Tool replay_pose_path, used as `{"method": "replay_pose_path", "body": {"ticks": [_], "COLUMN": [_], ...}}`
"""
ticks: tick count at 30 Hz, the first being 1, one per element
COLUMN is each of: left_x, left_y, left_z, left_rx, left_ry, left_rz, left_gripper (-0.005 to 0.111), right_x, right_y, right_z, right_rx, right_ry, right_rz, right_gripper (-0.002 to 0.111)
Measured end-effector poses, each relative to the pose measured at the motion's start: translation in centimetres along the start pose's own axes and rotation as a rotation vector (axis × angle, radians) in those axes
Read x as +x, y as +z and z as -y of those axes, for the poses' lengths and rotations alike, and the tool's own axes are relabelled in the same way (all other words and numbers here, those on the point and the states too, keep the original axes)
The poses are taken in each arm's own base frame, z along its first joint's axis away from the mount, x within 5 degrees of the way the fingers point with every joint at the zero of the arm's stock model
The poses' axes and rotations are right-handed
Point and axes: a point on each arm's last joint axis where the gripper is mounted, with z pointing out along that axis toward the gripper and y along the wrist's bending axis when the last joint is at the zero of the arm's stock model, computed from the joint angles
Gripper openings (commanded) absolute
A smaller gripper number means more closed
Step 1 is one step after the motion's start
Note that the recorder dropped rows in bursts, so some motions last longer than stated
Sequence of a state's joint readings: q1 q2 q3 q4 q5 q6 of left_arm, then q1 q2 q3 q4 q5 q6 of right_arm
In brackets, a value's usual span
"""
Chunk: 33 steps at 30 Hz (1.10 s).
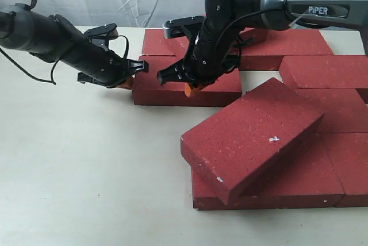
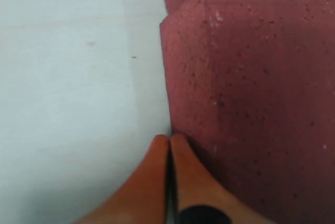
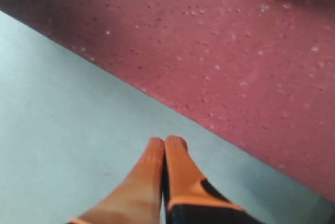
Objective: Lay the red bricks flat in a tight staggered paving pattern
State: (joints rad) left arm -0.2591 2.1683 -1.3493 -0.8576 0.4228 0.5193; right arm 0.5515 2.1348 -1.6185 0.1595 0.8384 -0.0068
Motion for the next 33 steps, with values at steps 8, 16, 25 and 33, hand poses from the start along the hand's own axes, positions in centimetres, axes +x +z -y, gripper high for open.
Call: {"method": "replay_pose_path", "body": {"ticks": [8,16,25,33], "left_x": [0.1,0.2,-0.2,-0.5], "left_y": [0.4,0.5,-0.2,-0.6], "left_z": [1.3,1.5,-0.5,-1.6], "left_rx": [0.02,0.014,0.019,0.003], "left_ry": [-0.037,-0.034,-0.083,-0.096], "left_rz": [0.026,0.033,0.008,0.006], "left_gripper": [0.0,0.0,0.0,0.0], "right_x": [0.2,0.2,0.7,0.6], "right_y": [1.6,1.6,2.8,3.0], "right_z": [0.6,0.9,1.4,1.9], "right_rx": [0.045,0.071,0.112,0.164], "right_ry": [0.007,0.0,-0.022,-0.032], "right_rz": [-0.02,-0.017,-0.073,-0.062], "right_gripper": [-0.001,-0.001,-0.001,-0.001]}}
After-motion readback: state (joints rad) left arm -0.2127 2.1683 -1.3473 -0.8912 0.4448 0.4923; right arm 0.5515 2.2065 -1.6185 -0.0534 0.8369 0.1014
